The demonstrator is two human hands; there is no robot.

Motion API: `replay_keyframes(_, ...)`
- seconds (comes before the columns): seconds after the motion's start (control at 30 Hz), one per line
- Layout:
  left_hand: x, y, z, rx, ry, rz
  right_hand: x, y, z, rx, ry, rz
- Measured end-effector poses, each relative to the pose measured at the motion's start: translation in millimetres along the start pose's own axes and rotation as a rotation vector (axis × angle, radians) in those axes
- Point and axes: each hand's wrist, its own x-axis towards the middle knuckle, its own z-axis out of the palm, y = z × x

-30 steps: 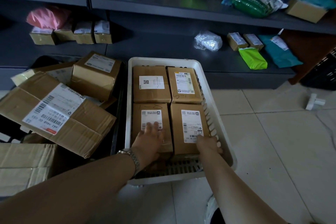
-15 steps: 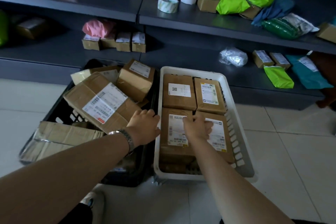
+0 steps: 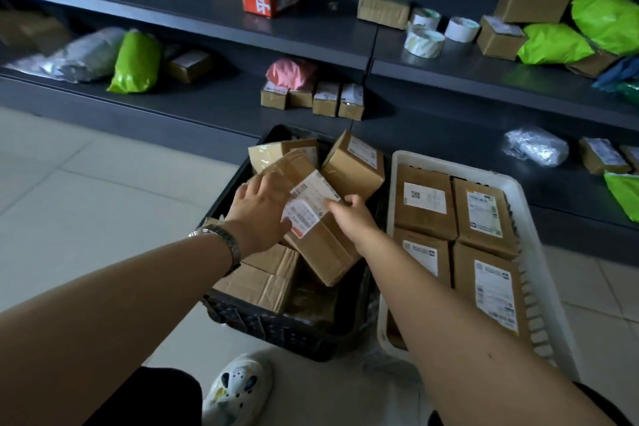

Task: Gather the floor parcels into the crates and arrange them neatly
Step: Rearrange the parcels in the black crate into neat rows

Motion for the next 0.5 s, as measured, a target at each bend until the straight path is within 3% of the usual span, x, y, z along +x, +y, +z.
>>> replay_keyframes(0.13, -9, -26, -9, -0.148, -0.087, -0.209, 15, -14, 14, -0.129, 0.057, -0.001)
replay_keyframes(0.27, -12, -30, -12, -0.490, -0.146, -0.477, 14, -21, 21, -0.292, 0.052, 0.006)
replay_keyframes(0.43, 1, -24, -7, -0.527, -0.199, -0.460, 21, -7, 13, -0.232, 0.021, -0.018)
replay_keyframes(0.5, 11, -17, -9, -0.652, -0.234, -0.483, 21, -5, 8, -0.144, -0.028, -0.031)
